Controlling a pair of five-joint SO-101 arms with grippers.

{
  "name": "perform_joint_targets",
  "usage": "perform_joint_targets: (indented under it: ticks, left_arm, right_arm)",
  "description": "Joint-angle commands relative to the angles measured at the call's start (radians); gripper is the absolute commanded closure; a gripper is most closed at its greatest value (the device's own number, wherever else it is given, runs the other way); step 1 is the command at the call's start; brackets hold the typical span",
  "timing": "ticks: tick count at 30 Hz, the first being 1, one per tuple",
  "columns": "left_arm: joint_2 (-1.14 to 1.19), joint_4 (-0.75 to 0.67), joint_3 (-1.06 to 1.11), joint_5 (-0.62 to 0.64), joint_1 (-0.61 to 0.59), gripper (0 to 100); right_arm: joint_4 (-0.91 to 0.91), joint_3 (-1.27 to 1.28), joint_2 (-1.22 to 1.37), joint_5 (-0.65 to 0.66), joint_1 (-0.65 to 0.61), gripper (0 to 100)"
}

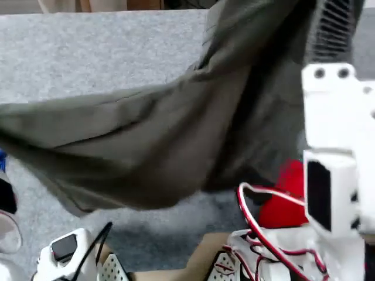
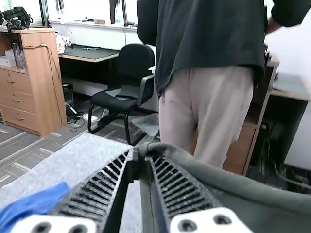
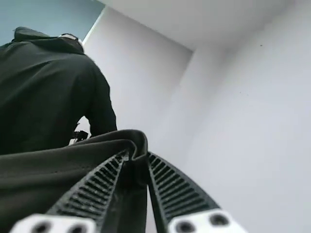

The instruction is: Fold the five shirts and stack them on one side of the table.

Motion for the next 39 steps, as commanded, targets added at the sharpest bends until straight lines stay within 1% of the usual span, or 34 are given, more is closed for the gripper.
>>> perform_joint_targets:
  ticks: [1,4,7,12,15,18,26,31,39]
  left_arm:
    - [-0.053,0.006,0.074,-0.020,-0.005,98]
    - [-0.102,0.006,0.106,-0.028,-0.005,98]
    - [-0.153,0.006,0.149,-0.043,-0.005,98]
    - [-0.234,0.003,0.347,-0.048,-0.005,98]
    - [-0.274,-0.068,0.488,-0.046,-0.006,98]
    - [-0.321,-0.150,0.591,-0.048,-0.018,98]
    - [-0.460,-0.331,0.786,-0.046,-0.181,98]
    - [-0.516,-0.385,0.832,-0.041,-0.190,98]
    - [-0.518,-0.388,0.813,-0.040,-0.187,98]
  right_arm:
    - [-0.046,0.007,-0.016,0.049,-0.101,99.2]
    - [-0.040,0.012,-0.016,0.084,-0.159,99.3]
    - [-0.017,0.013,-0.010,0.087,-0.170,99.3]
    - [0.011,0.074,-0.012,0.086,-0.170,99.4]
    - [0.009,0.110,-0.016,0.086,-0.170,99.4]
    - [0.009,0.085,-0.018,0.086,-0.170,99.4]
    - [0.023,-0.024,-0.022,0.086,-0.171,99.4]
    - [0.046,-0.048,-0.064,0.086,-0.171,99.4]
    - [0.043,-0.048,-0.147,0.087,-0.171,99.3]
